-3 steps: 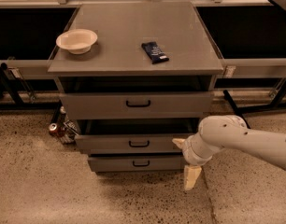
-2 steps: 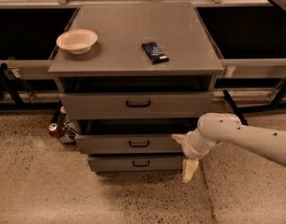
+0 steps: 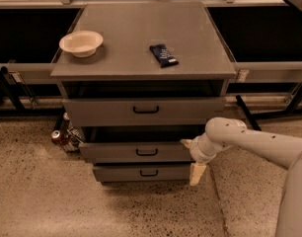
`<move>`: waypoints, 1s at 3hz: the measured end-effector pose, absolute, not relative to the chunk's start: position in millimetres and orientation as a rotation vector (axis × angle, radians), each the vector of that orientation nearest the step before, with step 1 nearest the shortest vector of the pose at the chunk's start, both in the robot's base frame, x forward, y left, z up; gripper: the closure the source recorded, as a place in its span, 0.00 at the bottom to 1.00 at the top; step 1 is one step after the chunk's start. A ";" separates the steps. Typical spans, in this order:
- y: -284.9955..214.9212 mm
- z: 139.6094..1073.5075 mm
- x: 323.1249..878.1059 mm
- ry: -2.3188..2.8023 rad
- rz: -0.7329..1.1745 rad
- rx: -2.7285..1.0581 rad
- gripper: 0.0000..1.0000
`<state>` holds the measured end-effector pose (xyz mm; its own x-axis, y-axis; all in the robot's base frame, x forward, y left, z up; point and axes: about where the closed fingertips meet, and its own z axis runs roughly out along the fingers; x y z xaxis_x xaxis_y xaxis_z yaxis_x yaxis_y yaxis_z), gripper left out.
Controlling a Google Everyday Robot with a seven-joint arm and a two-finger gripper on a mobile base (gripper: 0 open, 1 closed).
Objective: Open middle drawer
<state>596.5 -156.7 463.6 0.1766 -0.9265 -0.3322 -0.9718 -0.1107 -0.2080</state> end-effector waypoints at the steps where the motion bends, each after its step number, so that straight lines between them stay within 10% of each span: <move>1: -157.0 458.7 610.7 1.799 0.151 -2.072 0.00; 3: -155.8 446.6 638.4 1.821 0.126 -2.037 0.00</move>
Offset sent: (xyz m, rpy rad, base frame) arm 0.0514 -0.0030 -0.0109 0.0016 -0.0582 -0.0571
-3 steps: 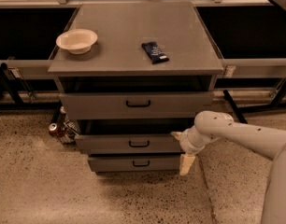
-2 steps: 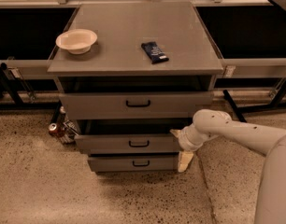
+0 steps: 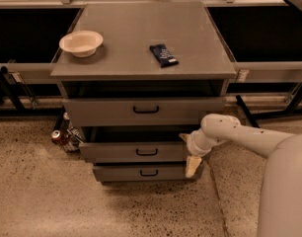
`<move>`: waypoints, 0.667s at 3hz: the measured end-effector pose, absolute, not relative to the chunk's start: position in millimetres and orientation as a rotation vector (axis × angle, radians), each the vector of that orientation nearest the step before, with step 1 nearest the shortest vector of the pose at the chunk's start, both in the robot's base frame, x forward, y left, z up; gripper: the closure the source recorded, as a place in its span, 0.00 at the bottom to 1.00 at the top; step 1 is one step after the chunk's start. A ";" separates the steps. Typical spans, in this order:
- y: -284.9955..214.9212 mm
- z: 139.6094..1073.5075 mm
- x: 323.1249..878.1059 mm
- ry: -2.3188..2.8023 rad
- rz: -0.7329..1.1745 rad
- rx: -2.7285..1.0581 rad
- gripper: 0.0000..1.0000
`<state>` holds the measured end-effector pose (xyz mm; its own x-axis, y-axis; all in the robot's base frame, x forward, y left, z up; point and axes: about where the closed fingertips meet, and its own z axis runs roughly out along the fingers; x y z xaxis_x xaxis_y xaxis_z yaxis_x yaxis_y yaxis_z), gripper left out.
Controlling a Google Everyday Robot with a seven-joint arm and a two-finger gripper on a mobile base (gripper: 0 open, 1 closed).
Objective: Open middle drawer
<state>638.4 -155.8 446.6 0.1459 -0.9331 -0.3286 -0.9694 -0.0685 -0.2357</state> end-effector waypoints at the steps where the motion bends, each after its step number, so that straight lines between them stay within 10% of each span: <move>1: -153.0 436.7 647.7 1.834 0.140 -2.038 0.00; 2: -151.3 427.3 654.2 1.843 0.156 -2.045 0.00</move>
Offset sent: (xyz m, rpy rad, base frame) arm 0.0266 0.0040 -0.0260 -0.0037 0.0430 -0.0048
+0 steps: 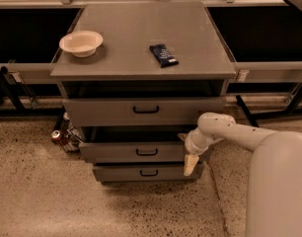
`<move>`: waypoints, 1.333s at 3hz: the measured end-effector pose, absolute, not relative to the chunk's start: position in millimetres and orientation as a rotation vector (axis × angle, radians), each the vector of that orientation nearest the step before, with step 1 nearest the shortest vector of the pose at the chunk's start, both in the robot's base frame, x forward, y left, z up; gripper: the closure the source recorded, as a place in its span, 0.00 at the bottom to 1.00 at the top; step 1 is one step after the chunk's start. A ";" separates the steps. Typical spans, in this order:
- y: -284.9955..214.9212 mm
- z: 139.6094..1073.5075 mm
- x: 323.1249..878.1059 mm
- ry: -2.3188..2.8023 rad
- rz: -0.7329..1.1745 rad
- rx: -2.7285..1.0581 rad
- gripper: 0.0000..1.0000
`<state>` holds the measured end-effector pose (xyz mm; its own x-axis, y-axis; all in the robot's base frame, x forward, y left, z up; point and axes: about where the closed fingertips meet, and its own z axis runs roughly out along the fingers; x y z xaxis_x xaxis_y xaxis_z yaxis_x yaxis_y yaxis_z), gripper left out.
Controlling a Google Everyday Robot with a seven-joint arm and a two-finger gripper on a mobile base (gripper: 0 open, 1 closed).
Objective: Open middle drawer
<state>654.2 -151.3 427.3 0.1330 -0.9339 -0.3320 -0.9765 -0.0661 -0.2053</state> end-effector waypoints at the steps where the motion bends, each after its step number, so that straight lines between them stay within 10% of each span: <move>1: -146.3 414.2 661.2 1.849 0.185 -2.063 0.00; 2: -145.4 410.3 662.6 1.851 0.197 -2.066 0.00; 4: -145.0 409.3 662.7 1.851 0.200 -2.067 0.48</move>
Offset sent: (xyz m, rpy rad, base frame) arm 0.0133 0.0051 -0.0153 -0.0037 0.0326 0.0124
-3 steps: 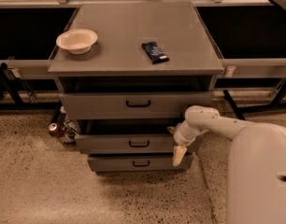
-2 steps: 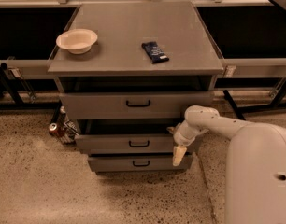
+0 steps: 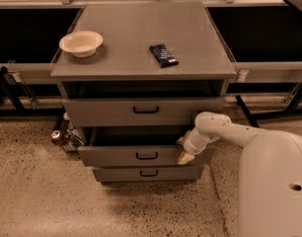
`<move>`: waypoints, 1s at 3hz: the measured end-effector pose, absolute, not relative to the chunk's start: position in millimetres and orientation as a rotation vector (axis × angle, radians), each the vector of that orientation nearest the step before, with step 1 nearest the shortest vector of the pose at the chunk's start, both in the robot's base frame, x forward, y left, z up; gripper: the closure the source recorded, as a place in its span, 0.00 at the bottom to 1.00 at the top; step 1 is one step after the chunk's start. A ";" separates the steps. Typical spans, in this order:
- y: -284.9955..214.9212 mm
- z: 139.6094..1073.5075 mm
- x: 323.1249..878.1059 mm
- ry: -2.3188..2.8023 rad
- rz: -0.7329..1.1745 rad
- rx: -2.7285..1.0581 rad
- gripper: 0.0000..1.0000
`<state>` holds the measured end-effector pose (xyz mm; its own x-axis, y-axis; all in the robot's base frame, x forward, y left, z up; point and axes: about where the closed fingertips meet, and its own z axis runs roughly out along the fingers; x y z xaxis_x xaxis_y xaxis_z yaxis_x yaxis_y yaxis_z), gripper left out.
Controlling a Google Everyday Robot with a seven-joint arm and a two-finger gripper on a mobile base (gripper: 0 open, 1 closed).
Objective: Open middle drawer
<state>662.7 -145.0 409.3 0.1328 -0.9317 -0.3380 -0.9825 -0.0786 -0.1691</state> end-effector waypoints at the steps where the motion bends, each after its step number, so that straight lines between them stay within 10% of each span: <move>1: -145.0 409.3 662.7 1.851 0.200 -2.067 0.72; 3: -144.9 409.2 662.6 1.851 0.201 -2.067 0.61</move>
Offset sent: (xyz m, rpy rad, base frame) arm 0.0000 -0.0008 0.0021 0.0005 -0.0026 0.0009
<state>662.6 -144.9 409.2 0.1329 -0.9317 -0.3381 -0.9825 -0.0789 -0.1688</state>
